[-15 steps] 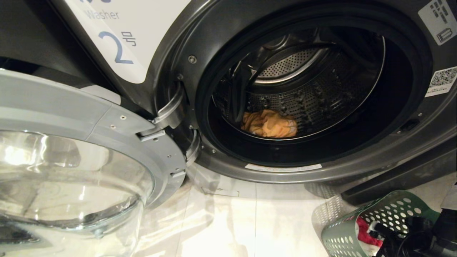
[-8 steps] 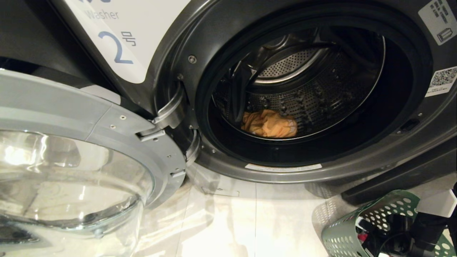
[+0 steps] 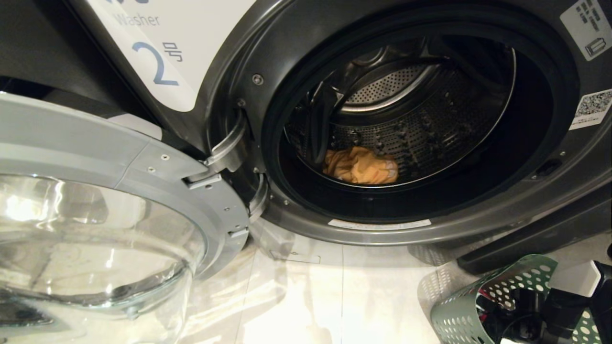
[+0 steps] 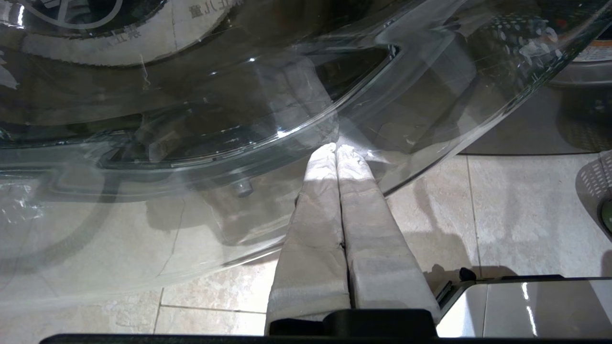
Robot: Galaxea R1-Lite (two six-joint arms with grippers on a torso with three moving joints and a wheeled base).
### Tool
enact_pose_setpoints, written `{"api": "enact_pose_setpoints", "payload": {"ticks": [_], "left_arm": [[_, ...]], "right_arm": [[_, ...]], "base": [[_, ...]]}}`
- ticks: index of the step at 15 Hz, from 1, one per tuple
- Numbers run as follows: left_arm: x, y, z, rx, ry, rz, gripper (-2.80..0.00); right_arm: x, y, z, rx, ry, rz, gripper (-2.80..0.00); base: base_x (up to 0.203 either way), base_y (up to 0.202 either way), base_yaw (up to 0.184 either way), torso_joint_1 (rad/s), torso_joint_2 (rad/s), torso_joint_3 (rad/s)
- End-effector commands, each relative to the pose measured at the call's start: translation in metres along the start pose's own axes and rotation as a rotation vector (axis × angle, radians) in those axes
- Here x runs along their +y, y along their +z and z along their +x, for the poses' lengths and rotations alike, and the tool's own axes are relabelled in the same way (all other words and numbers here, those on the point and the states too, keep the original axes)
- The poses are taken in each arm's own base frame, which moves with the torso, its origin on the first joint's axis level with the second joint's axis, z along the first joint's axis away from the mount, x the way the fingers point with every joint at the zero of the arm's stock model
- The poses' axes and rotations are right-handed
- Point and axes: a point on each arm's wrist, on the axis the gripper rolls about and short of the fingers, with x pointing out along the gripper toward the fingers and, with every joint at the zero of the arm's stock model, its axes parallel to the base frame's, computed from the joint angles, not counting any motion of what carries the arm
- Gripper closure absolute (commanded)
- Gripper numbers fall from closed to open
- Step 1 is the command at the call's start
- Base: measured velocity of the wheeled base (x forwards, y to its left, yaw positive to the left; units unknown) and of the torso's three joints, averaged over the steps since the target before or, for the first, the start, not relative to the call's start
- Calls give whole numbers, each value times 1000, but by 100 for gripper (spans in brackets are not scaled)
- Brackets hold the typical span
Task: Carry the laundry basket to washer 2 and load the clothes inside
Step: Place the clothes into the washing machine
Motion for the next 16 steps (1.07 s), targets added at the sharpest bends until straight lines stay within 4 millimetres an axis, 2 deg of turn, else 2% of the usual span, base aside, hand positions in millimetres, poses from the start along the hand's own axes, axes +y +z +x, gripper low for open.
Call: {"api": "enact_pose_setpoints", "payload": {"ticks": [1,7,8,16], "left_arm": [[0,0,0,1,1,0,0],[0,0,0,-1,1,0,0],[0,0,0,-1,1,0,0],[0,0,0,-1,1,0,0]], "right_arm": [[2,-2,2,12,-5,-5,-280],[1,-4,1,29,-9,19,-280],[1,-5,0,28,-10,30,0],[-5,-3,-5,32,-20,61,0]], "base": [[0,0,0,0,0,0],[0,0,0,0,0,0],[0,0,0,0,0,0],[0,0,0,0,0,0]]}}
